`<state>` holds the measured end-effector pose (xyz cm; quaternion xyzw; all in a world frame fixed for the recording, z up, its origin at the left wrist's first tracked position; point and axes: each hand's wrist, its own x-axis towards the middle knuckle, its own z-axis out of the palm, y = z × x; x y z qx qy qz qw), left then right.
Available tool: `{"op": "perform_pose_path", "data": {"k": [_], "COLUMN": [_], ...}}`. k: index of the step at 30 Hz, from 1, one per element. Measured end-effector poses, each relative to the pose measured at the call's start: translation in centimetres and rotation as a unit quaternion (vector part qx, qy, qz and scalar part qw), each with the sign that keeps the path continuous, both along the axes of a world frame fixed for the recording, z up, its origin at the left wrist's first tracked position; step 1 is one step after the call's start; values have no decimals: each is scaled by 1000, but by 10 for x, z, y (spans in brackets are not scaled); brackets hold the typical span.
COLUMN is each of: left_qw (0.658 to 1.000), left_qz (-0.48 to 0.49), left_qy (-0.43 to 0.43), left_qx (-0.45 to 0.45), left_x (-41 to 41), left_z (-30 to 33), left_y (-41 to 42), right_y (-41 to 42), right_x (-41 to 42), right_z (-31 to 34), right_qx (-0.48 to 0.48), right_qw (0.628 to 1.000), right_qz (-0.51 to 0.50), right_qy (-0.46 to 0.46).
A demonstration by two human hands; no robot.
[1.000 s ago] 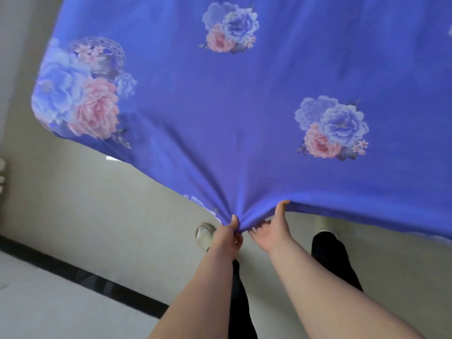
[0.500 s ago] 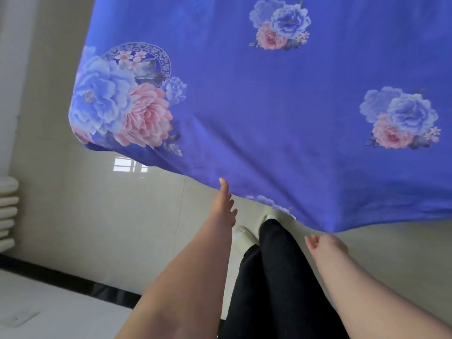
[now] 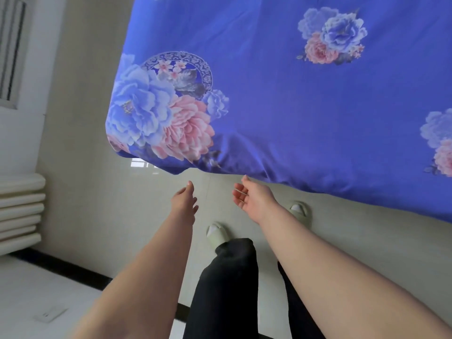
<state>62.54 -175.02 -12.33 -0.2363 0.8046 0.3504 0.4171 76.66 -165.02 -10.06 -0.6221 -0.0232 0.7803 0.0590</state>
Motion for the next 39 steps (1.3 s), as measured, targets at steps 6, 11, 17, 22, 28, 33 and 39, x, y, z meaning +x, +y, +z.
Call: {"op": "perform_pose_path", "data": {"k": [6, 11, 17, 22, 28, 33, 39], "left_qw": [952, 939, 919, 895, 906, 921, 850], "left_qz": [-187, -232, -327, -387, -350, -368, -480], "left_qy": [194, 232, 219, 209, 236, 118, 193], "left_qx": [-146, -109, -34, -77, -37, 55, -94], "left_x": [-122, -233, -309, -329, -350, -364, -374], "left_z": [-15, -32, -41, -36, -23, -12, -3], "left_y": [-14, -22, -15, -7, -15, -4, -5], "right_y": [-10, -37, -70, -80, -91, -96, -87], "right_x": [-47, -106, -214, -260, -258, -281, -307], "right_z": [-20, -40, -36, -35, -32, -26, -24], "right_qx": [-10, -1, 24, 40, 30, 33, 124], "right_qw": [999, 997, 998, 998, 993, 992, 978], "right_qz": [-31, -37, 4, 8, 14, 24, 137], "right_qy": [-21, -65, -51, -54, -113, -117, -101]}}
